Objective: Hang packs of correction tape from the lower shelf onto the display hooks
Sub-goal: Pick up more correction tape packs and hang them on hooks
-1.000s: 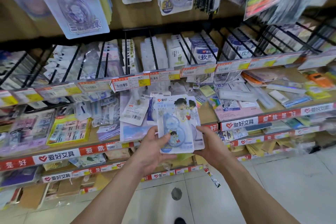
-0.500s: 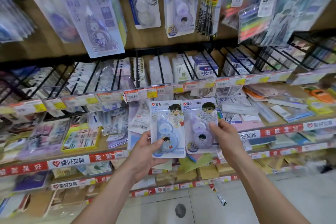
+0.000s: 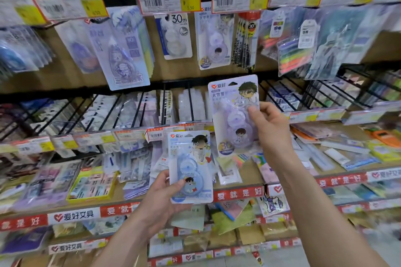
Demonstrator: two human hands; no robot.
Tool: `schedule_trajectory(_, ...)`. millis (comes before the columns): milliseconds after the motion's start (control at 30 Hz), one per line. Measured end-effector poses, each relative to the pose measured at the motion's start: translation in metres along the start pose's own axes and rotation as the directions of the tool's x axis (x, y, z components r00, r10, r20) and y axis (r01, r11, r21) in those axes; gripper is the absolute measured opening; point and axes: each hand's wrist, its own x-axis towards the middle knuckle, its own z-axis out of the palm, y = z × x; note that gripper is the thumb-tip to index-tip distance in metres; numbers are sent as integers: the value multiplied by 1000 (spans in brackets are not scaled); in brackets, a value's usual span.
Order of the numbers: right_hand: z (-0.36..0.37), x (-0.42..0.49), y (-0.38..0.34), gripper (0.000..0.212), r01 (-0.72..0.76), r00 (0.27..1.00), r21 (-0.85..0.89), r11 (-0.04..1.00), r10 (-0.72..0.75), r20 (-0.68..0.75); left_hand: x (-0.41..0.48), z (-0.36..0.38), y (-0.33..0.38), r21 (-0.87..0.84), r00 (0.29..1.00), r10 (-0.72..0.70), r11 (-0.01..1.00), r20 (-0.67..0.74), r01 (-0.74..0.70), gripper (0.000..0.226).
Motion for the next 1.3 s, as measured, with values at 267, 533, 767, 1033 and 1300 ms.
schedule_trajectory(267,29,53,-41,12,143,989,49,988,-141,-53,0,11,18,44,996,93,995,3,-93,29)
schedule_trajectory(533,43,80,-64,10,258,965,116,959,-252,-67,3,8,25,64,991,136,989,19,-137,29)
schedule_trajectory(767,53,96,-63,12,269,958,122,956,-252,-134,10,1,29,63,989,146,987,5,-146,26)
schedule_trajectory(1033,46,109,-59,12,278,953,61,959,-268,-142,17,1,26,60,986,167,984,15,-168,30)
schedule_trajectory(1300,64,145,-54,31,191,968,-103,976,-205,-146,18,12,27,71,979,197,977,60,-201,30)
